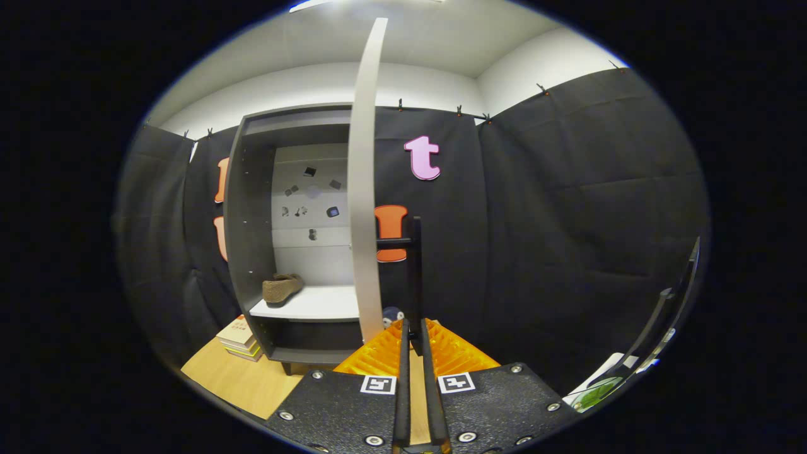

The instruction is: Open the shoe cabinet door, grab the shoes and put them into the shoe cabinet, then close the shoe cabinet door.

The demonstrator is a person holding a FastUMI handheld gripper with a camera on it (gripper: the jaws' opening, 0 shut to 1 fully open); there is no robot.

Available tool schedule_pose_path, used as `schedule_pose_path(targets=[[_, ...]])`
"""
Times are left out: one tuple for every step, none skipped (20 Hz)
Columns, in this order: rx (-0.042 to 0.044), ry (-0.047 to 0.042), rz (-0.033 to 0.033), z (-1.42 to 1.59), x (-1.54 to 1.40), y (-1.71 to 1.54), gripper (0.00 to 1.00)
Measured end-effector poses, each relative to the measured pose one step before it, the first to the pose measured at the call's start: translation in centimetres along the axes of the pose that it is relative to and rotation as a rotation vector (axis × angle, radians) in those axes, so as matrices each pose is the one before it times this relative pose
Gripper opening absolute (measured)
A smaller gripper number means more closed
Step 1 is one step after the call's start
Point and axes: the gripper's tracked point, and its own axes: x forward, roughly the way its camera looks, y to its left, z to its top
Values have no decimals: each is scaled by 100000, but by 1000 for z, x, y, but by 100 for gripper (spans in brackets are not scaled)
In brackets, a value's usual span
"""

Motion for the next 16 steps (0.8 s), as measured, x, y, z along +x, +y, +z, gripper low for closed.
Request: schedule_pose_path(targets=[[32,697,-1570,-218,-204,348,10],[545,686,-1020,-33,-508,426,11],[255,-237,-1143,148,-308,483,11],[-577,-308,-1567,174,-442,375,11],[-988,33,-1714,-10,-364,574,11],[-572,-438,-1265,149,-584,651,11],[-130,-959,-186,297,-767,1019,11],[-306,-779,191,179,-822,1116,14],[-283,-303,867,-144,-623,1120,16],[-46,-574,1094,-130,-535,1334,22],[-61,-75,1235,-741,53,1260,27],[-239,793,1737,-544,-248,1379,32],[-411,1913,1325,-733,40,1501,37],[-429,2143,1542,-846,-63,1399,42],[-269,1244,1291,-617,253,1276,47],[-386,570,1091,-592,190,1020,52]])
